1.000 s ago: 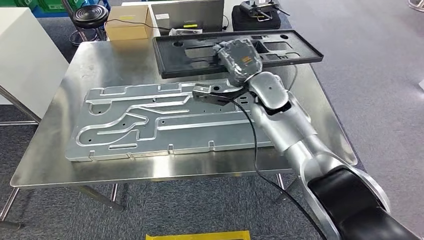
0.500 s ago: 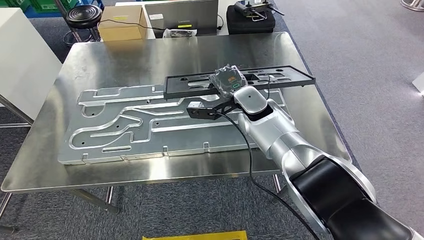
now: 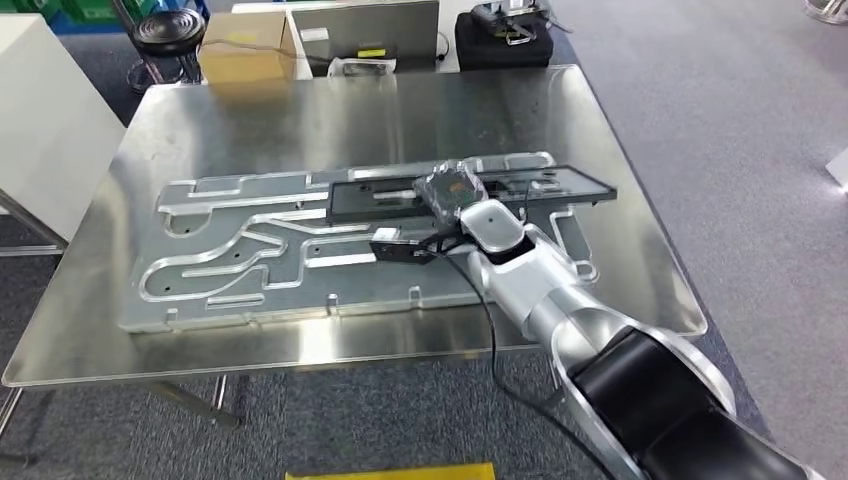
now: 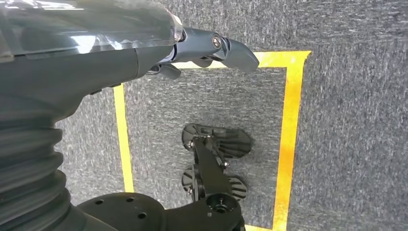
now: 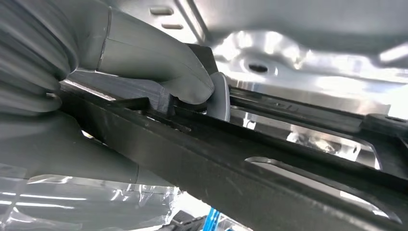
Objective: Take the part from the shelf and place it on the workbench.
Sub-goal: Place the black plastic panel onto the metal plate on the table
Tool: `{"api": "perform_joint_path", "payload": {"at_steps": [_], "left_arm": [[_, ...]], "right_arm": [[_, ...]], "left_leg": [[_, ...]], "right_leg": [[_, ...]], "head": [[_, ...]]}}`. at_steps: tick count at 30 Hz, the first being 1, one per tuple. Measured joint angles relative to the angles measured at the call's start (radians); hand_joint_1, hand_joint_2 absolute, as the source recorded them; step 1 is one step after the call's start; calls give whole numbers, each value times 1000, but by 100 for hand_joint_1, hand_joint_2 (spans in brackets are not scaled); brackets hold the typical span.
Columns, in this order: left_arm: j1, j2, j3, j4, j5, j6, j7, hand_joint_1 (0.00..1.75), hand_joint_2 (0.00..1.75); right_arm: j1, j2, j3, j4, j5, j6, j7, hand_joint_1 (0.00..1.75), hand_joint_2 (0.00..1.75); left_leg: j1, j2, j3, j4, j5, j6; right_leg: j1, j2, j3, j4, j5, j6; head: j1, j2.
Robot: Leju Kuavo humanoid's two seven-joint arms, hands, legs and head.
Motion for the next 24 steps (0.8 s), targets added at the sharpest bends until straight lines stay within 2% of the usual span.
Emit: {"api": "perform_joint_path", "payload": {"at_steps": [2, 3, 4, 6, 7, 8, 9, 10, 11, 13, 14, 16, 18, 19, 20, 22, 23, 24], "left_arm": [[0, 0, -3, 0, -3, 0, -3, 0, 175], [1, 0, -5, 0, -5, -1, -4, 0, 175], [1, 0, -7, 0, -6, -2, -6, 0, 175], [1, -1, -11, 0, -9, -4, -9, 0, 175], [2, 0, -12, 0, -10, -4, -10, 0, 175], [3, 0, -13, 0, -10, -4, -11, 0, 175], [4, 0, -14, 0, -11, -4, -12, 0, 175], [5, 0, -14, 0, -11, -4, -14, 0, 175], [5, 0, -15, 0, -11, -4, -15, 0, 175], [4, 0, -15, 0, -11, -4, -17, 0, 175], [3, 0, -15, 0, -11, -4, -17, 0, 175], [4, 0, -16, 0, -11, -4, -17, 0, 175], [4, -1, -16, 1, -11, -4, -18, 0, 175], [4, -2, -17, 1, -10, -5, -18, 0, 175], [3, -2, -17, 1, -10, -6, -20, 0, 175], [3, -2, -17, 1, -8, -6, -22, 0, 175], [4, -2, -17, 1, -8, -6, -23, 0, 175], [4, -2, -17, 1, -7, -6, -23, 0, 175]], "right_arm": [[14, 7, 0, 3, 0, -14, -1, 175, 175], [19, 10, 0, 4, 0, -20, -2, 175, 175], [23, 15, 0, 5, -1, -26, -2, 175, 175], [31, 21, 0, 8, -2, -34, -5, 175, 175], [37, 23, 0, 11, -3, -37, -7, 175, 175], [44, 24, 0, 13, -3, -39, -11, 175, 175], [51, 24, 0, 15, -3, -41, -15, 175, 175], [56, 24, 0, 17, -3, -43, -19, 175, 175], [59, 25, 0, 18, -3, -44, -23, 175, 175], [61, 28, 0, 18, -3, -47, -27, 175, 175], [62, 29, 0, 19, -2, -48, -28, 175, 175], [66, 30, 0, 20, 0, -49, -29, 175, 175], [67, 30, 0, 21, 0, -49, -29, 87, 87], [67, 30, 0, 21, 1, -49, -31, 44, 44], [67, 30, 0, 21, 1, -49, -33, 0, 0], [71, 30, 0, 23, 2, -48, -40, 0, 0], [74, 30, 0, 25, 2, -47, -43, 0, 0], [76, 30, 0, 26, 3, -46, -45, 0, 0]], "left_leg": [[2, 0, 1, 2, -4, -11], [4, 0, -6, 18, -16, -17], [5, 0, -21, 54, -38, -21], [7, 0, -80, 181, -101, -29], [7, 0, -111, 244, -123, -31], [7, 0, -130, 282, -130, -32], [7, 0, -132, 281, -117, -32], [8, 0, -112, 236, -87, -31], [8, 0, -78, 164, -49, -28], [4, -1, -17, 41, -6, -18], [2, -2, -3, 13, -2, -13], [1, -3, -1, 5, -4, -2], [5, -2, 2, -1, 1, 9], [7, -1, 4, -5, 3, 15], [8, -1, 5, -6, 3, 19], [8, -1, 5, -6, 3, 22], [7, -1, 5, -6, 3, 23], [7, -1, 6, -6, 2, 22]], "right_leg": [[-2, 1, 3, -6, 3, -12], [-3, 0, 5, -9, 4, -19], [-5, 0, 7, -13, 6, -25], [-4, 0, 9, -14, 6, -32], [-3, 0, 9, -14, 5, -33], [-2, 0, 10, -13, 4, -34], [-1, 1, 11, -13, 3, -33], [-1, 2, 13, -12, 2, -32], [-1, 3, 14, -10, 0, -30], [2, 6, 13, -6, -4, -23], [4, 7, 12, -4, -5, -18], [5, 8, 11, -5, -4, -9], [4, 7, 6, 10, -18, 3], [4, 6, -6, 40, -38, 8], [2, 5, -30, 93, -68, 12], [-1, 4, -94, 227, -128, 17], [-3, 3, -118, 274, -140, 19], [-4, 3, -125, 283, -131, 20]], "head": [[0, 0], [0, 0], [0, 0], [0, 0], [0, 0], [0, 0], [0, 0], [0, 0], [0, 0], [0, 0], [0, 0], [0, 0], [0, 0], [0, 0], [0, 0], [0, 0], [0, 0], [0, 0]]}}
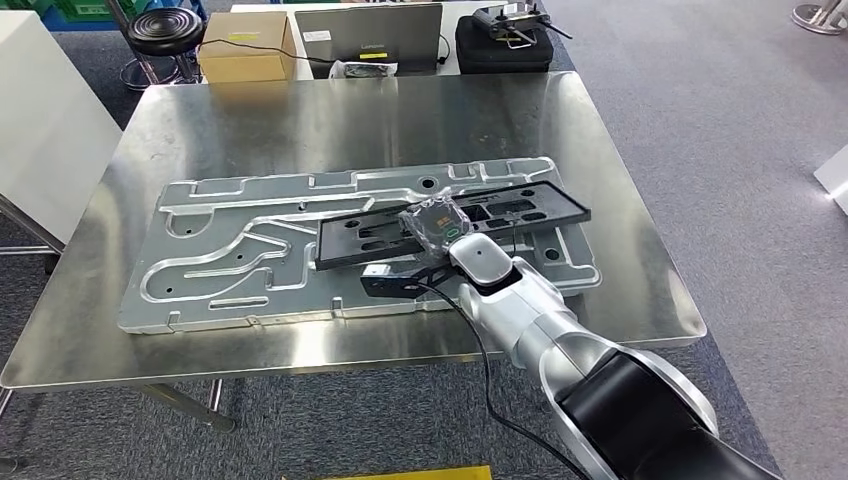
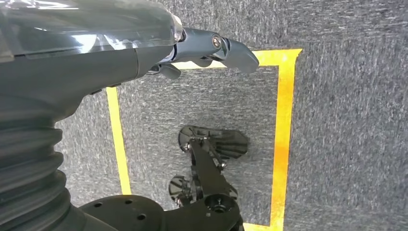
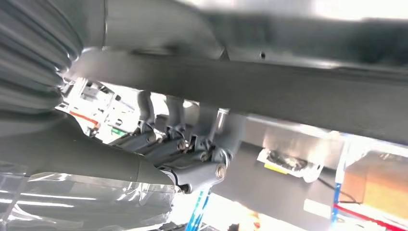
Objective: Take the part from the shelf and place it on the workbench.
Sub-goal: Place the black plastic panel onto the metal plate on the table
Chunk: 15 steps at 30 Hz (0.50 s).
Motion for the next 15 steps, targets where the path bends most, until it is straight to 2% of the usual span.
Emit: {"api": "perform_joint_path", "payload": {"at_steps": [1, 3, 4, 5, 6, 8, 10, 11, 13, 14, 15], "left_arm": [[0, 0, 0, 0, 0, 0, 0, 0, 131], [0, -2, 0, 0, -1, 0, 0, 0, 44], [0, -3, 0, 0, -2, 0, 0, 0, 0], [0, -3, 0, 0, -2, 1, -1, 0, 0], [0, -4, 0, 0, -2, 2, -1, 0, 0], [1, -3, 0, 0, -2, 4, -1, 0, 0], [1, -3, 0, 0, -1, 6, 1, 0, 0], [1, -3, 0, 0, -1, 7, 3, 0, 0], [1, -3, 0, 0, 0, 10, 6, 0, 0], [2, -3, 0, 0, 1, 10, 7, 0, 0], [2, -3, 0, 0, 1, 11, 8, 0, 0]], "right_arm": [[1, 0, 0, 1, 1, 1, -1, 0, 0], [-2, 2, 0, 1, 2, 2, -2, 0, 0], [-4, 3, 0, 1, 3, 2, -2, 0, 0], [-4, 4, 0, 1, 4, 2, -3, 0, 0], [-5, 4, 0, 1, 4, 3, -4, 0, 0], [-5, 7, 0, 1, 4, 3, -5, 0, 0], [-7, 12, 0, 0, 5, 3, -8, 0, 0], [-8, 16, 0, -1, 5, 2, -10, 0, 0], [-8, 23, 0, -1, 4, 0, -16, 0, 0], [-7, 24, -1, -1, 2, -3, -21, 0, 0], [-6, 26, -2, -1, -3, -11, -30, 0, 0]], "left_leg": [[0, -1, 1, 1, -1, -1], [0, -2, 2, 4, -4, -6], [-2, -2, 2, 6, -6, -10], [-4, -2, 2, 8, -7, -14], [-5, -3, 1, 8, -7, -20], [-4, -2, 1, 10, -9, -33], [-2, -1, -12, 46, -31, -43], [-1, -1, -31, 93, -59, -47], [-1, -1, -87, 221, -124, -52], [-1, -1, -112, 273, -144, -54], [0, -1, -121, 293, -144, -54]], "right_leg": [[-1, -1, 14, -31, 26, -1], [-1, -2, 81, -170, 93, -7], [0, -2, 110, -230, 115, -11], [2, -2, 128, -268, 125, -15], [5, -2, 134, -281, 124, -20], [6, -1, 135, -286, 128, -32], [2, -1, 140, -295, 133, -45], [1, -1, 142, -298, 135, -49], [3, -1, 143, -299, 134, -54], [4, -1, 143, -298, 134, -54], [4, -1, 143, -298, 134, -55]], "head": [[0, 0], [0, 0], [0, 0], [0, 0], [0, 0], [0, 0], [0, 0], [0, 0], [0, 0], [0, 0], [0, 0]]}}
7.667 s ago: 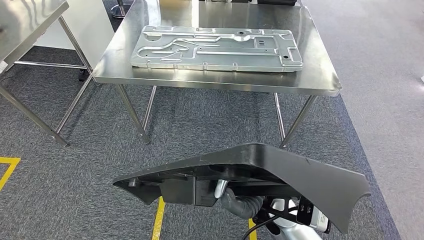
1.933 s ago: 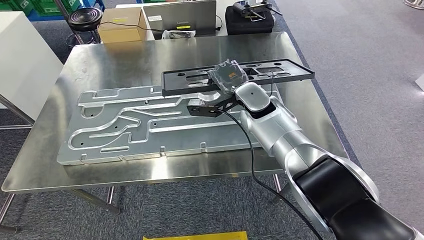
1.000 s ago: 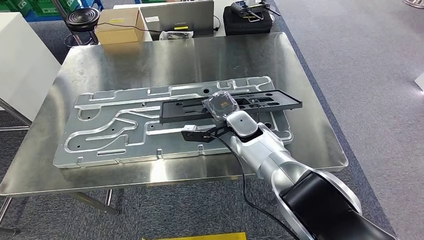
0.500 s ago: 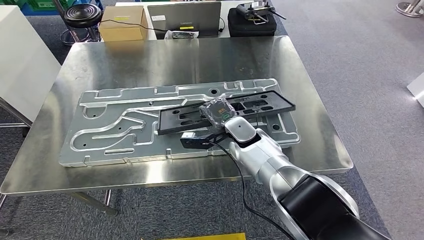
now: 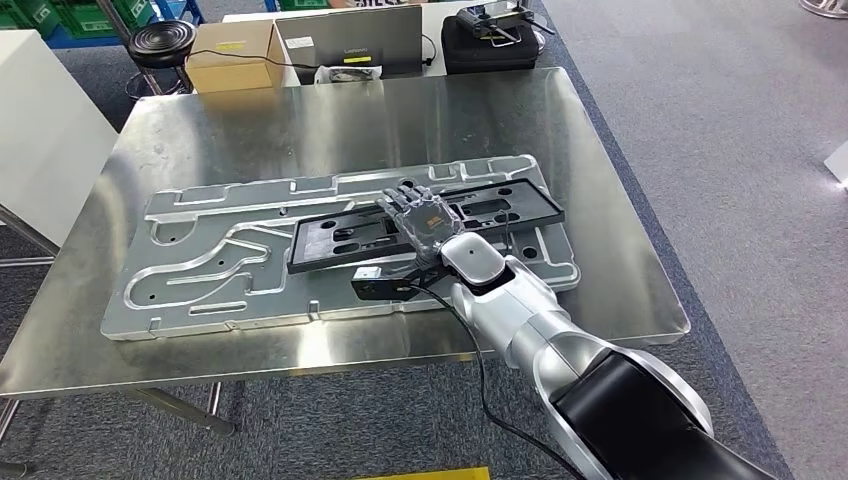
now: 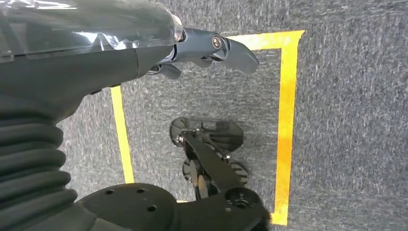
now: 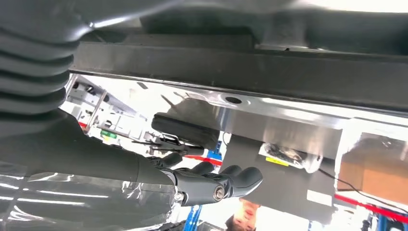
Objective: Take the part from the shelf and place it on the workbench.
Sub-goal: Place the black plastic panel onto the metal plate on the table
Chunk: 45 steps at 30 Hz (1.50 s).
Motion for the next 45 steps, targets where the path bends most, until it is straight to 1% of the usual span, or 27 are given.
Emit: {"api": "perform_joint_path", "payload": {"at_steps": [1, 3, 5, 8, 10, 11, 13, 14, 15, 16, 17, 18, 20, 21, 25, 27, 29, 30, 31, 32, 33, 35, 36, 39, 41, 44, 45], "left_arm": [[1, 0, 0, 0, 1, 0, 1, 0, 0], [1, 0, 0, 0, 2, 0, 1, 0, 0], [-1, 0, 0, 0, 3, 0, 1, 0, 0], [0, 0, 1, 0, 4, 0, 0, 0, 0], [1, -2, 1, 0, 5, -3, -1, 0, 0], [1, -2, 1, 0, 6, -4, -1, 0, 0], [1, -3, 3, 0, 8, -7, -2, 0, 0], [2, -4, 4, 0, 9, -8, -2, 0, 0], [4, -4, 5, 0, 10, -8, -2, 0, 0], [5, -4, 6, 0, 10, -8, -2, 0, 0], [7, -5, 6, 0, 11, -8, -2, 0, 0], [8, -5, 7, 0, 11, -9, -2, 0, 0], [7, -7, 7, 0, 14, -11, -2, 0, 0], [6, -8, 7, 0, 16, -13, -2, 0, 0], [12, -11, 20, 0, 45, -28, -9, 0, 0], [18, -14, 34, 0, 63, -33, -18, 0, 0], [27, -17, 48, 0, 76, -34, -25, 0, 0], [32, -17, 54, 0, 80, -32, -27, 0, 0], [37, -18, 59, 0, 81, -30, -28, 0, 0], [41, -18, 63, 0, 81, -29, -29, 0, 0], [43, -18, 66, 0, 80, -29, -30, 0, 0], [44, -18, 71, 0, 76, -34, -34, 0, 0], [45, -18, 73, 0, 72, -39, -35, 0, 0], [43, -18, 74, 0, 60, -48, -38, 0, 0], [39, -19, 74, 0, 56, -50, -39, 0, 0], [36, -18, 74, 0, 55, -52, -38, 0, 0], [37, -18, 75, 0, 56, -52, -38, 0, 0]], "right_arm": [[1, 2, -3, -2, -7, -16, -14, 0, 0], [0, 8, -11, -13, -23, -64, -47, 0, 0], [-3, 14, -22, -30, -33, -124, -76, 0, 0], [-1, 14, -36, -70, -46, -222, -122, 0, 0], [5, 5, -52, -125, -64, -280, -157, 0, 0], [13, -4, -64, -166, -80, -300, -175, 0, 0], [42, -30, -91, -258, -118, -317, -208, 0, 0], [62, -44, -104, -306, -134, -318, -220, 0, 0], [81, -58, -117, -348, -145, -317, -227, 0, 0], [95, -70, -127, -384, -150, -315, -232, 0, 0], [105, -79, -136, -415, -154, -314, -235, 0, 0], [111, -85, -143, -441, -156, -314, -237, 0, 0], [125, -96, -154, -493, -165, -332, -243, 0, 0], [139, -104, -164, -528, -172, -349, -250, 0, 0], [281, -188, -280, -808, -211, -392, -292, 0, 0], [398, -250, -385, -989, -250, -398, -322, 0, 0], [545, -310, -514, -1153, -305, -400, -375, 0, 0], [624, -332, -585, -1225, -336, -400, -407, 0, 0], [703, -347, -658, -1292, -369, -400, -441, 0, 0], [779, -354, -730, -1348, -399, -400, -471, 0, 0], [853, -358, -798, -1400, -429, -400, -499, 0, 0], [992, -355, -923, -1477, -487, -394, -545, 0, 0], [1051, -349, -978, -1503, -509, -387, -566, 0, 0], [1165, -311, -1108, -1533, -517, -357, -605, 0, 0], [1201, -279, -1175, -1531, -499, -334, -609, 0, 0], [1221, -235, -1254, -1506, -474, -295, -610, 0, 0], [1222, -223, -1275, -1489, -464, -284, -611, 0, 0]], "left_leg": [[0, 0, 9, -20, 19, 1], [0, 0, 73, -155, 88, 7], [-4, -1, 129, -268, 126, 17], [-7, -3, 139, -291, 129, 31], [-3, -1, 140, -297, 134, 43], [0, 0, 140, -300, 136, 49], [0, 0, 140, -301, 137, 55], [0, -1, 140, -300, 137, 56], [0, -2, 140, -300, 137, 57], [0, -3, 140, -299, 136, 56], [0, -4, 141, -299, 136, 55], [-1, -4, 141, -297, 134, 53], [-5, -2, 140, -293, 131, 46], [-6, -2, 139, -292, 130, 42], [-4, -3, 135, -278, 115, 23], [-2, -1, 103, -195, 61, 17], [0, -1, 49, -61, -4, 13], [1, -1, 32, -19, -16, 12], [2, -1, 32, -14, -10, 11], [2, -1, 52, -50, 15, 13], [2, -2, 87, -115, 48, 16], [-1, -6, 155, -241, 89, 27], [-3, -8, 172, -275, 95, 31], [-7, -4, 178, -293, 98, 47], [-5, 0, 175, -302, 109, 64], [-7, 6, 157, -306, 126, 76], [-8, 7, 149, -306, 131, 75]], "right_leg": [[0, 1, 0, 1, 0, 0], [0, 3, 1, 4, -2, 3], [3, 5, 0, 7, -4, 11], [5, 5, -2, 6, -3, 26], [5, 4, -12, 28, -22, 38], [4, 3, -29, 68, -47, 42], [1, 2, -89, 200, -114, 49], [-1, 2, -118, 262, -137, 51], [-2, 1, -135, 294, -141, 52], [-3, 1, -133, 287, -126, 52], [-3, 1, -111, 238, -94, 49], [-3, 0, -76, 164, -56, 45], [1, 0, -17, 39, -9, 37], [4, -1, -4, 11, -3, 33], [4, -10, 7, -7, -2, 16], [0, -22, 17, -14, -3, 9], [0, -31, 22, -15, -7, 7], [0, -33, 23, -14, -10, 8], [0, -33, 25, -14, -13, 10], [-1, -31, 28, -12, -15, 12], [-1, -30, 32, -11, -18, 16], [1, -26, 37, -7, -23, 23], [2, -24, 37, -5, -24, 29], [-1, -17, 34, -4, -22, 46], [-5, -13, 22, 27, -57, 56], [-11, -9, -42, 201, -177, 66], [-12, -9, -55, 250, -200, 69]], "head": [[0, 0], [0, 0], [0, 0], [0, 0], [0, 0], [0, 0], [0, 0], [0, 0], [0, 0], [0, 0], [0, 0], [0, 0], [0, 0], [0, 0], [0, 0], [0, 0], [0, 0], [0, 0], [0, 0], [0, 0], [0, 0], [0, 0], [0, 0], [0, 0], [0, 0], [0, 0], [0, 0]]}}
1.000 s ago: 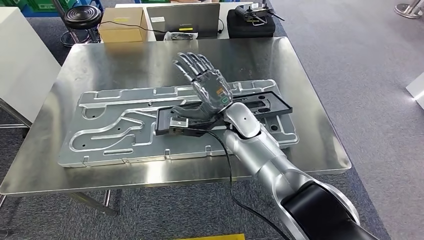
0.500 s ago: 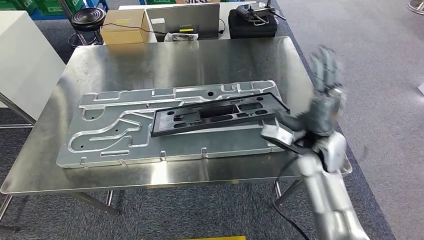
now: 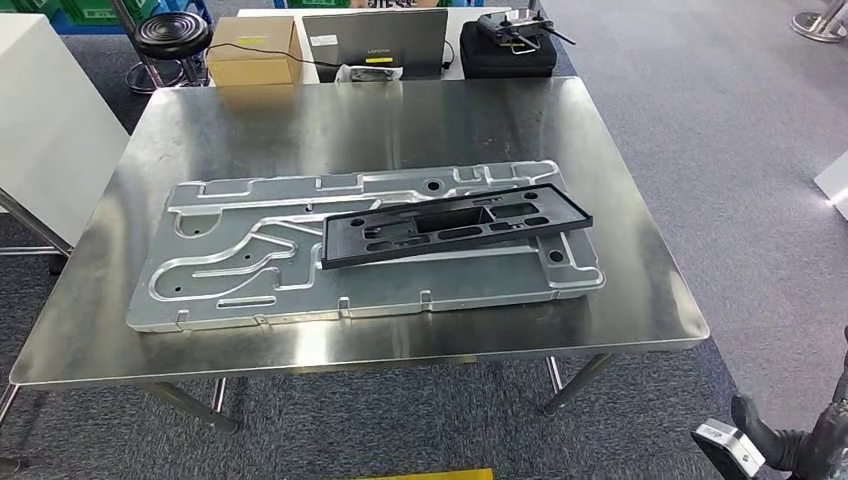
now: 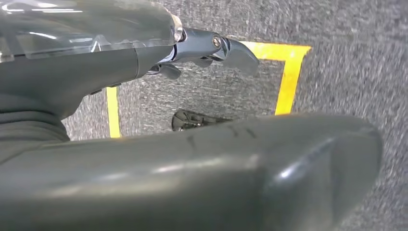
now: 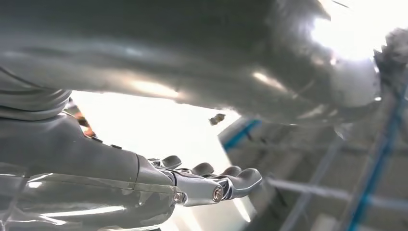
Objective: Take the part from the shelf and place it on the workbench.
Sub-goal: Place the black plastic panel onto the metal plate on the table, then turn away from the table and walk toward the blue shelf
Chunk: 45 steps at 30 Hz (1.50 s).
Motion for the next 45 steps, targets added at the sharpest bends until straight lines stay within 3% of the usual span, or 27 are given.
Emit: {"api": "perform_joint_path", "payload": {"at_steps": [1, 2, 5, 7, 10, 11, 13, 15, 16, 17, 18, 19, 21, 23, 25, 26, 28, 30, 31, 32, 33, 35, 37, 38, 41, 43, 45], "left_arm": [[0, 0, 0, 0, 0, 0, 1, 0, 0], [0, 0, 0, 0, 0, 1, 2, 0, 0], [0, -1, 0, 0, 0, 3, 4, 0, 0], [0, -1, 1, 0, 0, 4, 4, 0, 0], [2, -2, 3, 0, 0, 4, 5, 0, 0], [4, -2, 4, 0, 0, 5, 6, 0, 0], [6, -2, 6, 0, 0, 6, 9, 0, 0], [6, -3, 6, 0, 0, 6, 14, 0, 0], [6, -3, 6, 0, -2, 6, 16, 0, 0], [6, -3, 6, 0, -3, 6, 17, 0, 0], [6, -3, 6, 0, -5, 7, 18, 0, 0], [6, -3, 6, 0, -8, 7, 18, 0, 0], [4, -2, 6, 0, -13, 7, 18, 0, 0], [2, -2, 6, 0, -18, 7, 17, 0, 0], [3, -3, 6, 0, -21, 7, 18, 0, 0], [2, -4, 6, 0, -21, 7, 18, 0, 0], [2, -5, 6, 0, -22, 7, 18, 0, 0], [3, -5, 6, 0, -25, 7, 17, 0, 0], [4, -5, 6, 0, -26, 7, 17, 0, 0], [4, -5, 6, 0, -27, 7, 17, 0, 0], [4, -5, 6, 0, -27, 7, 17, 0, 0], [4, -6, 6, 0, -28, 7, 16, 0, 0], [3, -6, 6, 0, -30, 7, 14, 0, 0], [3, -7, 6, 0, -32, 7, 13, 0, 0], [4, -7, 5, 0, -45, 5, 12, 0, 0], [6, -7, 3, 0, -55, 4, 13, 0, 0], [5, -7, 0, 0, -60, 1, 14, 0, 0]], "right_arm": [[0, 10, -18, 19, 8, 8, -1, 0, 0], [-1, 19, -35, 40, 12, 15, -2, 0, 0], [-14, 33, -81, 115, 14, 53, -5, 0, 0], [-24, 39, -108, 172, 13, 81, -7, 0, 0], [-35, 49, -143, 262, -2, 114, -8, 0, 0], [-41, 51, -151, 295, -14, 128, -8, 0, 0], [-54, 55, -168, 380, -38, 161, -8, 0, 0], [-66, 57, -187, 476, -56, 187, -8, 0, 0], [-73, 57, -196, 530, -64, 195, -8, 0, 0], [-81, 55, -206, 589, -71, 197, -8, 0, 0], [-91, 52, -215, 656, -79, 195, -8, 0, 0], [-100, 46, -224, 728, -85, 188, -8, 0, 0], [-122, 32, -243, 887, -94, 159, -8, 0, 0], [-145, 16, -263, 1038, -93, 125, -4, 0, 0], [-163, 5, -280, 1165, -86, 104, 12, 0, 0], [-170, 1, -287, 1219, -81, 99, 27, 0, 0], [-184, -6, -298, 1306, -73, 98, 67, 0, 0], [-195, -11, -304, 1371, -72, 98, 100, 0, 0], [-199, -13, -306, 1397, -71, 99, 108, 0, 0], [-203, -15, -309, 1419, -69, 100, 115, 0, 0], [-206, -16, -311, 1437, -66, 103, 128, 0, 0], [-215, -19, -315, 1467, -51, 119, 188, 0, 0], [-225, -20, -316, 1492, -30, 143, 283, 0, 0], [-228, -18, -316, 1504, -20, 156, 331, 0, 0], [-235, -6, -317, 1539, 0, 214, 488, 0, 0], [-239, 6, -317, 1556, 12, 259, 588, 0, 0], [-241, 17, -317, 1567, 26, 281, 635, 0, 0]], "left_leg": [[-1, 1, -8, 1, 6, -1], [-1, 1, -16, 2, 12, -3], [-2, 0, -36, 9, 28, -15], [-3, 0, -39, 12, 38, -27], [-2, -1, -43, 14, 48, -46], [-1, -2, -50, 26, 32, -51], [2, -2, -79, 109, -55, -57], [2, -2, -110, 239, -146, -60], [2, -2, -113, 284, -162, -60], [2, -2, -100, 298, -156, -59], [1, -2, -67, 272, -133, -55], [0, -3, -17, 212, -107, -49], [-7, -3, 92, 58, -87, -35], [-13, -2, 135, -19, -93, -27], [-12, 0, 127, -31, -80, -18], [-10, 3, 121, -36, -69, -11], [-6, 7, 101, -44, -44, 1], [-8, 8, 74, -42, -25, 4], [-9, 8, 60, -39, -16, 3], [-9, 9, 45, -33, -7, 1], [-9, 9, 30, -27, 0, -1], [-8, 9, 4, -10, 10, -8], [-9, 8, -13, 5, 18, -19], [-9, 8, -17, 9, 24, -25], [-6, 6, -25, 14, 30, -45], [-3, 4, -48, 71, -36, -56], [0, 3, -80, 194, -137, -64]], "right_leg": [[-1, 0, 4, 16, -2, 2], [-3, 0, 27, -7, 15, 3], [-5, 0, 164, -208, 83, -2], [0, 2, 202, -272, 92, -11], [1, 3, 188, -274, 106, -31], [0, 2, 180, -274, 115, -40], [-1, 0, 157, -276, 135, -53], [3, -1, 131, -275, 155, -57], [5, -1, 118, -273, 164, -58], [6, -1, 106, -272, 173, -57], [9, -1, 95, -270, 181, -56], [10, -1, 85, -268, 188, -55], [14, -1, 71, -264, 201, -49], [14, -3, 67, -264, 214, -38], [12, -2, 64, -266, 225, -26], [11, -1, 59, -259, 215, -21], [8, 2, 34, -195, 142, -12], [5, 3, 1, -72, 48, -3], [3, 3, -7, -20, 28, 1], [0, 2, -1, 4, 31, 4], [-2, 2, 23, -8, 53, 6], [-6, 2, 116, -129, 96, 6], [-3, 4, 194, -249, 98, -4], [1, 4, 208, -276, 91, -11], [3, 3, 194, -283, 108, -37], [0, 0, 172, -287, 130, -53], [3, -1, 144, -285, 151, -60]], "head": [[0, 0], [0, 0], [0, 0], [0, 0], [0, 0], [0, 0], [0, 0], [0, 0], [0, 0], [0, 0], [0, 0], [0, 0], [0, 0], [0, 0], [0, 0], [0, 0], [0, 0], [0, 0], [0, 0], [0, 0], [0, 0], [0, 0], [0, 0], [-1, 0], [-1, 0], [-1, 0], [-2, 0]]}}
